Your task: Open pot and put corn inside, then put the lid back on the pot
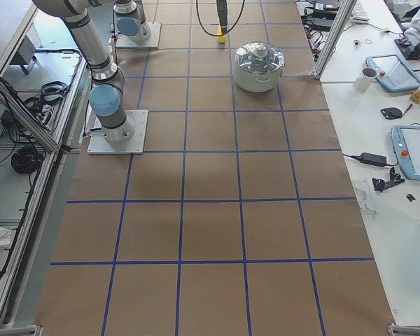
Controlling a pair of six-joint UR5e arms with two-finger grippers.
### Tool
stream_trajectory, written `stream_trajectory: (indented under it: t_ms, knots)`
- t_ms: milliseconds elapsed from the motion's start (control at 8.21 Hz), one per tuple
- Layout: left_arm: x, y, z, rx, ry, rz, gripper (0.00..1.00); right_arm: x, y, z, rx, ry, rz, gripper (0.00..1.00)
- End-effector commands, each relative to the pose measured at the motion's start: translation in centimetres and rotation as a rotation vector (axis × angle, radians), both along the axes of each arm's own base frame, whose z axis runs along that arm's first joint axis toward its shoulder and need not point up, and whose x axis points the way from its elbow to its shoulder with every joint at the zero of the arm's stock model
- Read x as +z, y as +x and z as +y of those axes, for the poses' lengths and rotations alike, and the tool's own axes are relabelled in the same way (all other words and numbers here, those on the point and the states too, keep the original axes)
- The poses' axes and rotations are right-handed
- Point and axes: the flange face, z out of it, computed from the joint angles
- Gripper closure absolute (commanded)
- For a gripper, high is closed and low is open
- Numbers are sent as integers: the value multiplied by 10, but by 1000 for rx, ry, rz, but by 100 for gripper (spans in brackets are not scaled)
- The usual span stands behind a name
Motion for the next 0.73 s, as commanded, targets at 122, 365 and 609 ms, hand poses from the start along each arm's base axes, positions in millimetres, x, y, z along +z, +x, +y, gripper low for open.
stream_trajectory:
  t_ms: [122, 365, 609]
  knots:
    - [-26, 17, 4, 382, 63, 60, 0, -2, -1, -1, 12, 5, 3, 0]
    - [-44, 55, 1, 532, 113, 78, 0, -2, -1, -1, 11, 6, 5, 0]
    - [-70, 88, 6, 710, 178, 104, 0, -2, -1, 0, 10, 5, 6, 0]
